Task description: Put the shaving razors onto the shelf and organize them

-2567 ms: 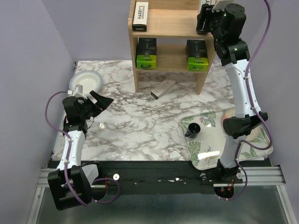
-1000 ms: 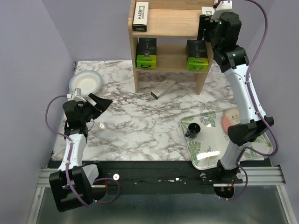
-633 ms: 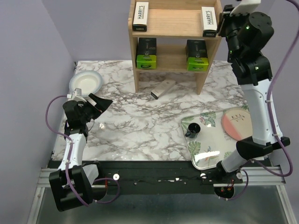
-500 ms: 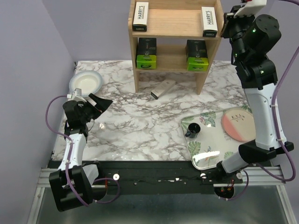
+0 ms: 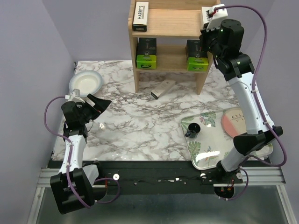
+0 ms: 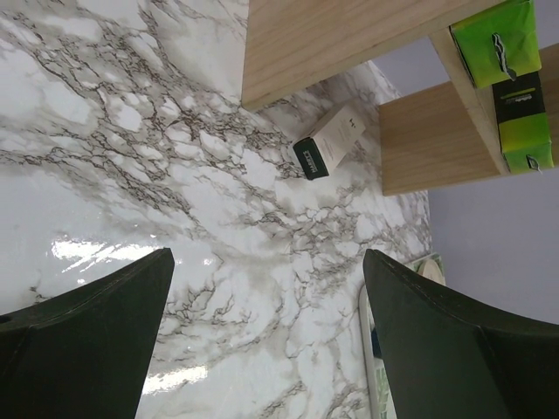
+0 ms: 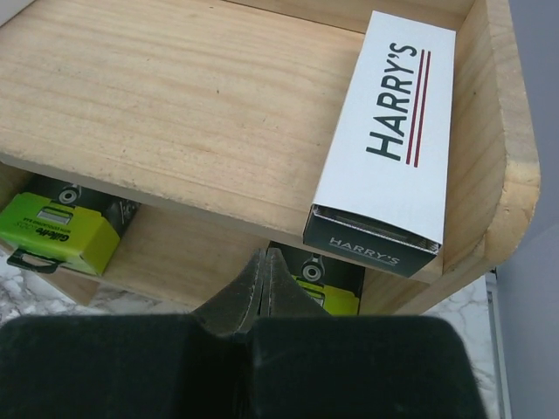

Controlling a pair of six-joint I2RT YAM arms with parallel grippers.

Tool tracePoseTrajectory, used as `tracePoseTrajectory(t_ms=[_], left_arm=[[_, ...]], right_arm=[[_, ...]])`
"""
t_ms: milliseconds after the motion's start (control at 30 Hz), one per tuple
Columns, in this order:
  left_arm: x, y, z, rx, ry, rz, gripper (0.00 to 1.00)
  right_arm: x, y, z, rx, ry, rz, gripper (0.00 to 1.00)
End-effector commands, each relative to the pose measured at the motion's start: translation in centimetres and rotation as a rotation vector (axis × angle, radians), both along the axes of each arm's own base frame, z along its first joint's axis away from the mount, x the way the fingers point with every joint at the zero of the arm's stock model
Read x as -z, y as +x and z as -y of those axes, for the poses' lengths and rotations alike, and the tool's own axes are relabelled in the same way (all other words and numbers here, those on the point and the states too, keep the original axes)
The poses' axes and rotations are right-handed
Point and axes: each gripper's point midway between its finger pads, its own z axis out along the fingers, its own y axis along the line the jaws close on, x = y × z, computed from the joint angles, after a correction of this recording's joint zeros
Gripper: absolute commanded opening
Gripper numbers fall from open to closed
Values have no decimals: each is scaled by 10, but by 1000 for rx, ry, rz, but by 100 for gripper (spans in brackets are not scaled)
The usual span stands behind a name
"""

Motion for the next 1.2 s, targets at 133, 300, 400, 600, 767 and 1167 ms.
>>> tracePoseTrajectory(t_ms=[133,300,400,600,767,1167], left_arm=[[3,-4,-6,-19,18,3,99],[3,-4,-8,-27,18,5,99],[4,-5,-8,-30,16,1,99],[3,-7,-10,-37,18,3,99],[4,-6,-10,-34,12,-2,99],[7,-4,-11,-35,14,-15,99]], right_arm=[[0,15,24,84,17,-6,0],[8,30,36,94,24,-24,0],[12,35,34,67,41,-37,1],[-3,25,1,-112,107,-29,1],[-23,14,-27,-237,172,-5,1],[-18,77,0,120,209,82,0]])
